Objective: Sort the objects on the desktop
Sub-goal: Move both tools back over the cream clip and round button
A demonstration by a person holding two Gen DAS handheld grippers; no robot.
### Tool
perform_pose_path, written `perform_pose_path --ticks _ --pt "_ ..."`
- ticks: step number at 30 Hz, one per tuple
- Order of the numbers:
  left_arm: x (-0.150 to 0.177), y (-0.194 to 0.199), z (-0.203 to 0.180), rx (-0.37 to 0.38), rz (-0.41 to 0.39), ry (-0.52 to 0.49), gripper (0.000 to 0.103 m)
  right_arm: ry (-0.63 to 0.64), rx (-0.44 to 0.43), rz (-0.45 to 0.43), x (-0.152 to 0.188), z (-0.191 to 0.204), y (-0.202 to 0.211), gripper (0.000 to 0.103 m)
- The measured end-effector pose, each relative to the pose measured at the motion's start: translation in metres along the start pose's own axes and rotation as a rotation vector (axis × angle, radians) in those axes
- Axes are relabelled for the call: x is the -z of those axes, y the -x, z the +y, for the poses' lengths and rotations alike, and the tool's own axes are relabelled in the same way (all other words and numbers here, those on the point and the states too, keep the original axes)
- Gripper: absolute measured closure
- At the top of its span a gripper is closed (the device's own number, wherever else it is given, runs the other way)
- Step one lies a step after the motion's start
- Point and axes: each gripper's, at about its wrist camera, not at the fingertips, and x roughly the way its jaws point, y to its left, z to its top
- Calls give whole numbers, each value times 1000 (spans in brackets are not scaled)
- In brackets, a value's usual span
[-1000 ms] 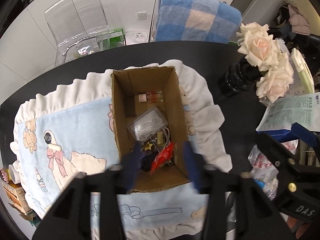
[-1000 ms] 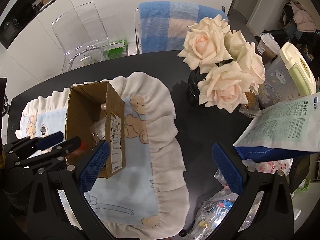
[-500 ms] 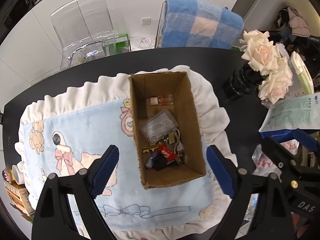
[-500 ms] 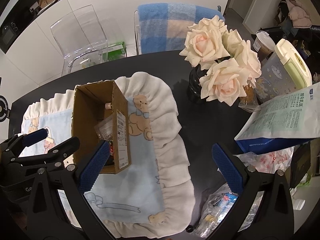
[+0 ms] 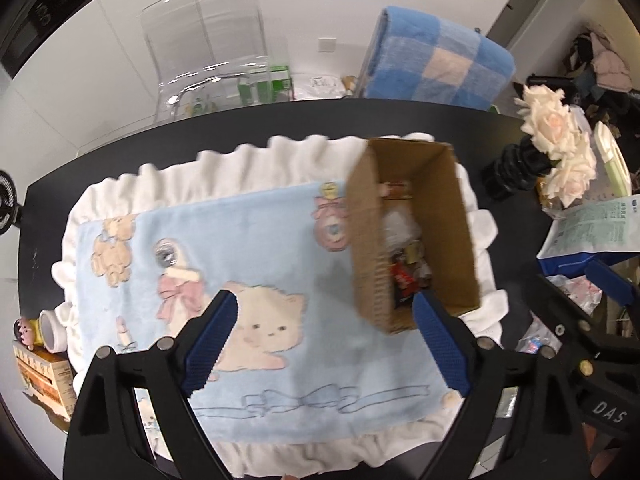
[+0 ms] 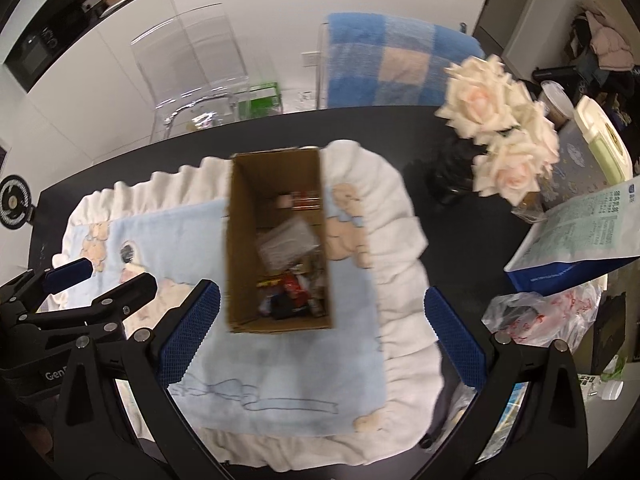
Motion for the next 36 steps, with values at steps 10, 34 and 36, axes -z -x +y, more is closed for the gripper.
perform_pose_path --ticks 10,34,36 --pt "32 16 130 -43 3 73 14 65 -32 9 4 122 -7 0" --pt "53 -133 316 -63 83 176 14 219 -65 201 7 307 -211 1" --pt "56 -145 321 -61 95 182 14 219 -63 213 9 312 -224 2"
